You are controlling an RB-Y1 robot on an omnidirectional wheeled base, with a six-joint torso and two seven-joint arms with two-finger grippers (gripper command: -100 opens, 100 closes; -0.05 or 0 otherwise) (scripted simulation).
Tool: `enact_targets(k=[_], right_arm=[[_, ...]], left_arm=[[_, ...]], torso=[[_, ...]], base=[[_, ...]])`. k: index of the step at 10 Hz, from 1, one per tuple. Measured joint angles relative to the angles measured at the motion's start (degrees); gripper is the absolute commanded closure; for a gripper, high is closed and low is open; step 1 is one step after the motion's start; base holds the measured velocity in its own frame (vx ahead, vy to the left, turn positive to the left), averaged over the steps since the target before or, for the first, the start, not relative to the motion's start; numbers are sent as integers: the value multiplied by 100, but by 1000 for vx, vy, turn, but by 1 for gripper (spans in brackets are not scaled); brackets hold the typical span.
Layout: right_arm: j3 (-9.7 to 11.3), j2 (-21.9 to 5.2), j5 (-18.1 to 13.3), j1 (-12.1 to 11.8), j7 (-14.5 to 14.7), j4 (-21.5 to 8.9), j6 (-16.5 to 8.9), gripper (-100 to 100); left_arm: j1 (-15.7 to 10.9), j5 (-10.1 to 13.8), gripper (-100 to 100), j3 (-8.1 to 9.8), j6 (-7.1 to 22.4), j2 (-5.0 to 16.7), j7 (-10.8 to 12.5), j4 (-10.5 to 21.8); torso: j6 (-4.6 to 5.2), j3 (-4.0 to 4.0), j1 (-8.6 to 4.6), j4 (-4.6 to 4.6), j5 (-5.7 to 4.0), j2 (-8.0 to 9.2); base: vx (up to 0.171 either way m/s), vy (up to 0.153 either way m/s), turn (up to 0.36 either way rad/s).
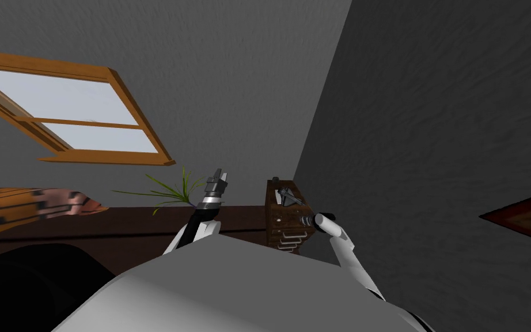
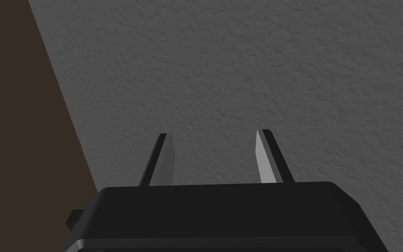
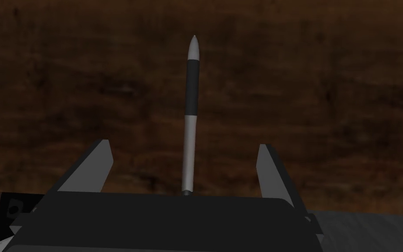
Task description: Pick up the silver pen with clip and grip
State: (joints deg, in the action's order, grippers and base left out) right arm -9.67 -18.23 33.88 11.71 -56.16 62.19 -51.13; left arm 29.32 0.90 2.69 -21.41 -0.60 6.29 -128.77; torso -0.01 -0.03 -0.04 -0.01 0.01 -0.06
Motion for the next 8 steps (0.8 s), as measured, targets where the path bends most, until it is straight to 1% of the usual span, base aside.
enact_targets(k=[1,2,3,8], right_arm=[[-18,-23,73,45,-55,-98,-90,-100],[-20,-25,81,50,-69,-109,-113,0],[-20,-25,80,50,-67,-108,-111,-100],[280,36,-109,94,-602,-312,262,-100]], left_arm=[[0,0,0,0,0,0,0,0],[0,0,0,0,0,0,0,0],[0,0,0,0,0,0,0,0],[0,0,0,0,0,1,0,0]], torso=[[0,0,-1,0,0,0],[0,0,0,0,0,0],[0,0,1,0,0,0],[0,4,-22,2,-5,7]], base=[[0,0,0],[0,0,0],[-16,-34,123],[-24,-63,96]])
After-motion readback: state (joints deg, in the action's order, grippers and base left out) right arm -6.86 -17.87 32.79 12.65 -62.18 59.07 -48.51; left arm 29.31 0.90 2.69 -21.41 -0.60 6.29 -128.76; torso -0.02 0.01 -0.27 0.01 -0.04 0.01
